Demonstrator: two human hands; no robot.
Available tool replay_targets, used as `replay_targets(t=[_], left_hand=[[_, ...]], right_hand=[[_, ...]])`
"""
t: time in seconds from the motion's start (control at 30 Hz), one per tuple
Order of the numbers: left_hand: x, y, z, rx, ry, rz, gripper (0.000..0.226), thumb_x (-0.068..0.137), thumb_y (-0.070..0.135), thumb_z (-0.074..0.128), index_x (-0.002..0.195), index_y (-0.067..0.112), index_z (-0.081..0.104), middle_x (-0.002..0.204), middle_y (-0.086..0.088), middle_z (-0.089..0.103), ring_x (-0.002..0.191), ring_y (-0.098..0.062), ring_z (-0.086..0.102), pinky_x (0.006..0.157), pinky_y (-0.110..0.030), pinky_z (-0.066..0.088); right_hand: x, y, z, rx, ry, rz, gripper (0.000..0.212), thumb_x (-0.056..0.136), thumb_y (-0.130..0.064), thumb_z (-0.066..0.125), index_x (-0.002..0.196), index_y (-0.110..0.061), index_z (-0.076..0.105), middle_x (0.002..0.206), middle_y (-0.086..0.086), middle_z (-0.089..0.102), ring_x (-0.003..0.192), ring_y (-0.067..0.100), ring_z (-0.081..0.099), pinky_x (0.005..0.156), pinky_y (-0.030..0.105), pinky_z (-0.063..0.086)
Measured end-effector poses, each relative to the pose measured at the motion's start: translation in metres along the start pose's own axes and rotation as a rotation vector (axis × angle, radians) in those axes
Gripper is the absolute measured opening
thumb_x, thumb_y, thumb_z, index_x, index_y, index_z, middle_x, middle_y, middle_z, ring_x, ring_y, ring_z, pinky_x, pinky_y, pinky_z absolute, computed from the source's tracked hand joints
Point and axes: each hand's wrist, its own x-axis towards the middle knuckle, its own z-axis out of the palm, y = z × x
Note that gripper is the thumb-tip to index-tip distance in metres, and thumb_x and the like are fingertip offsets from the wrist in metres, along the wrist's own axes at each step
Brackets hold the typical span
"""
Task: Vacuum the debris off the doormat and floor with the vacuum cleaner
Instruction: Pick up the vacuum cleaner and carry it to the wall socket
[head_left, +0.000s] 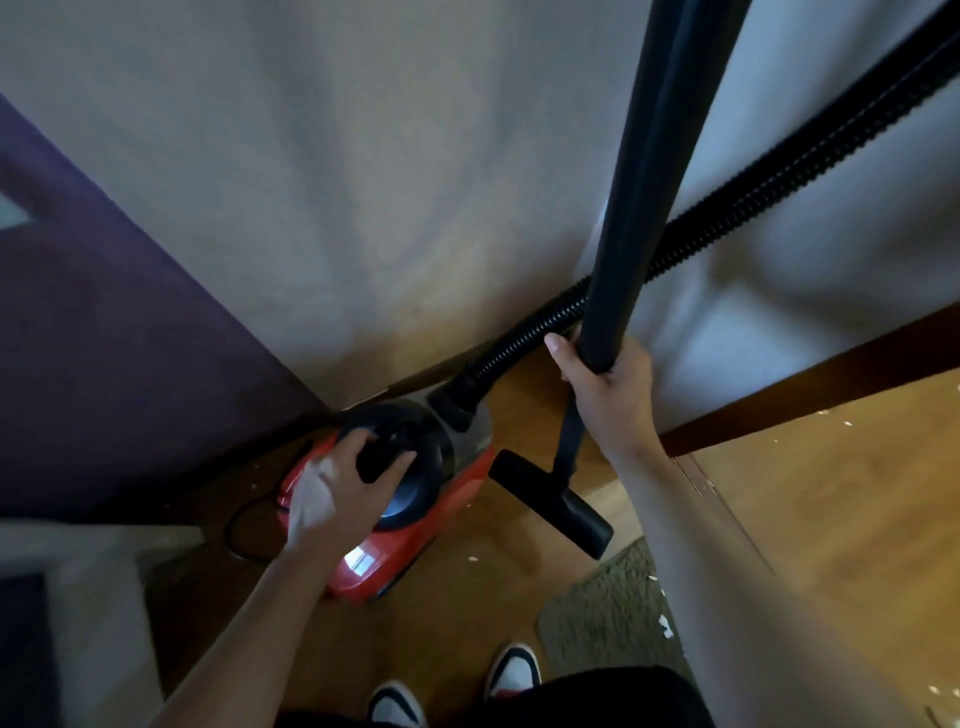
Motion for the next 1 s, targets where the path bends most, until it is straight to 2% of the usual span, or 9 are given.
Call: replay_targets(t=[0.2, 0.3, 0.4, 0.53, 0.63, 0.77, 0.9, 1.0], left_hand=[[0.046, -0.051, 0.094, -0.041, -0.089, 0.041, 0.031, 0.086, 0.043, 0.07, 0.105, 0.019, 0.064, 0.095, 0.002, 0.069, 0.088, -0.015, 0.065, 0.076, -0.028, 0.052], [0.063, -0.068, 0.124, -0.052, -0.098, 0.094, 0.036, 0.088, 0.045, 0.067, 0.113, 0.019, 0.063, 0.104, 0.0, 0.07, 0.097, -0.017, 0.067, 0.082, -0.029, 0.055], [0.077, -0.076, 0.148, -0.041, -0.115, 0.149, 0.037, 0.09, 0.048, 0.064, 0.115, 0.021, 0.061, 0.107, 0.001, 0.069, 0.1, -0.016, 0.066, 0.085, -0.029, 0.054], [0.094, -0.079, 0.175, 0.005, -0.127, 0.204, 0.041, 0.089, 0.057, 0.058, 0.114, 0.024, 0.06, 0.104, 0.002, 0.069, 0.097, -0.015, 0.067, 0.085, -0.036, 0.057], [0.101, -0.075, 0.192, -0.004, -0.16, 0.201, 0.044, 0.09, 0.057, 0.057, 0.118, 0.023, 0.058, 0.108, 0.002, 0.068, 0.098, -0.015, 0.066, 0.088, -0.036, 0.056], [0.105, -0.069, 0.211, 0.004, -0.19, 0.225, 0.044, 0.091, 0.058, 0.055, 0.115, 0.021, 0.058, 0.107, 0.0, 0.068, 0.098, -0.015, 0.066, 0.087, -0.038, 0.057], [0.117, -0.066, 0.229, 0.063, -0.204, 0.246, 0.046, 0.09, 0.062, 0.051, 0.113, 0.023, 0.058, 0.104, 0.002, 0.067, 0.098, -0.016, 0.066, 0.086, -0.04, 0.057], [0.121, -0.065, 0.243, 0.09, -0.228, 0.238, 0.051, 0.09, 0.065, 0.049, 0.116, 0.021, 0.056, 0.106, -0.001, 0.067, 0.098, -0.018, 0.065, 0.087, -0.04, 0.056]], right_hand=[[0.018, 0.087, 0.024, -0.024, 0.064, -0.049, 0.026, 0.095, -0.025, 0.071, 0.084, -0.007, 0.057, 0.07, 0.0, 0.053, 0.068, 0.015, 0.058, 0.069, 0.02, 0.047], [0.03, 0.11, 0.03, 0.003, 0.127, -0.084, 0.021, 0.095, -0.021, 0.071, 0.089, -0.004, 0.059, 0.078, 0.004, 0.059, 0.077, 0.016, 0.063, 0.076, 0.025, 0.053], [0.04, 0.125, 0.035, 0.051, 0.211, -0.109, 0.018, 0.093, -0.02, 0.073, 0.089, -0.012, 0.057, 0.075, -0.006, 0.056, 0.075, 0.011, 0.061, 0.076, 0.025, 0.051], [0.048, 0.14, 0.035, 0.103, 0.299, -0.132, 0.023, 0.091, -0.023, 0.073, 0.093, -0.005, 0.058, 0.077, 0.004, 0.059, 0.078, 0.027, 0.065, 0.081, 0.046, 0.058], [0.05, 0.149, 0.029, 0.146, 0.32, -0.128, 0.024, 0.091, -0.023, 0.073, 0.094, -0.005, 0.058, 0.076, 0.001, 0.058, 0.08, 0.033, 0.064, 0.084, 0.053, 0.057], [0.052, 0.16, 0.018, 0.136, 0.36, -0.091, 0.024, 0.092, -0.022, 0.073, 0.095, -0.003, 0.058, 0.079, 0.011, 0.057, 0.083, 0.034, 0.064, 0.086, 0.054, 0.056], [0.056, 0.171, 0.012, 0.089, 0.346, -0.103, 0.017, 0.093, -0.022, 0.072, 0.09, -0.015, 0.056, 0.077, 0.003, 0.056, 0.079, 0.027, 0.063, 0.085, 0.051, 0.057], [0.058, 0.182, 0.01, 0.058, 0.329, -0.099, 0.018, 0.093, -0.026, 0.071, 0.091, -0.017, 0.056, 0.075, 0.0, 0.054, 0.077, 0.024, 0.061, 0.083, 0.05, 0.057]])
